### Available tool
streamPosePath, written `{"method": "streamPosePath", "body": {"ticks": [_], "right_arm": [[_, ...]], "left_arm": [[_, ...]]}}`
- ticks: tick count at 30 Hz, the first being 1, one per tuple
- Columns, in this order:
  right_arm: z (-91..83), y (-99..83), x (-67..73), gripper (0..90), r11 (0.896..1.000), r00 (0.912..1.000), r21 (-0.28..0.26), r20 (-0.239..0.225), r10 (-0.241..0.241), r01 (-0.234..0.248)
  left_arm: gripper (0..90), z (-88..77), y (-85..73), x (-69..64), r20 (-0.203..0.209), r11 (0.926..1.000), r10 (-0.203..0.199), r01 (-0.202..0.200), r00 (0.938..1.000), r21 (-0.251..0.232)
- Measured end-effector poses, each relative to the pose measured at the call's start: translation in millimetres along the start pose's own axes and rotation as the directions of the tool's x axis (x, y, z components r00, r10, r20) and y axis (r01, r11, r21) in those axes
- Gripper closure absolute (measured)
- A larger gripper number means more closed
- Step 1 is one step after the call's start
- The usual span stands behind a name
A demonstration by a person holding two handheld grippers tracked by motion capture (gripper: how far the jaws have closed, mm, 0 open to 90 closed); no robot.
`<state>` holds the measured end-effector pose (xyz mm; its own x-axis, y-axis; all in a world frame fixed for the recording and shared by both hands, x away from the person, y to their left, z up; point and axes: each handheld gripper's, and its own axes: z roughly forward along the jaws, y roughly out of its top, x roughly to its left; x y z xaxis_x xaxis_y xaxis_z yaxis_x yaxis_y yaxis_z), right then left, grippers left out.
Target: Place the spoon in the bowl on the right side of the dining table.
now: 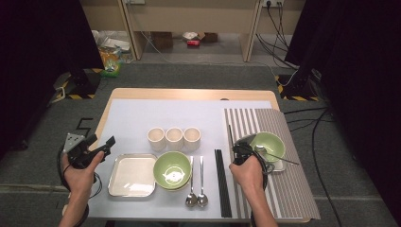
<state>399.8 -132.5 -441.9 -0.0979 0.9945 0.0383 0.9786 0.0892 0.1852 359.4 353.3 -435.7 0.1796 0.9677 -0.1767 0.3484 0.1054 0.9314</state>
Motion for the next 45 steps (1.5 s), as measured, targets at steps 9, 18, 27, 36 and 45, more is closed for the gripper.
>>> {"method": "streamPosePath", "body": {"ticks": [9, 18, 27, 36, 45], "right_arm": [[3.9, 9.1, 3.8, 84.1, 0.997, 0.9995, 0.078, 0.028, -0.014, 0.012], [4.8, 15.2, 1.6, 85.8, 0.993, 0.9999, 0.122, 0.014, -0.006, 0.004], [4.4, 11.4, -9.8, 86.1, 0.995, 0.9974, 0.092, -0.069, -0.02, 0.026], [3.2, 9.4, -11.1, 86.1, 0.998, 0.9962, 0.056, -0.079, -0.035, 0.04], [-19.4, 8.3, -12.5, 86.1, 0.997, 0.9941, -0.011, -0.081, -0.073, 0.072]], "left_arm": [[22.5, -0.4, 0.3, -0.1, 0.003, 1.0, 0.0, 0.0, 1.0, -0.001], [22.5, -0.8, 0.7, -0.4, 0.004, 1.0, -0.003, 0.003, 1.0, -0.007], [22.6, 0.8, -0.7, -0.6, 0.0, 1.0, -0.002, 0.002, 1.0, 0.001], [22.6, 0.8, -0.8, -0.3, -0.001, 1.0, -0.002, 0.002, 1.0, 0.0], [22.7, 1.0, -0.9, -0.3, -0.001, 1.0, -0.001, 0.001, 1.0, 0.0]]}}
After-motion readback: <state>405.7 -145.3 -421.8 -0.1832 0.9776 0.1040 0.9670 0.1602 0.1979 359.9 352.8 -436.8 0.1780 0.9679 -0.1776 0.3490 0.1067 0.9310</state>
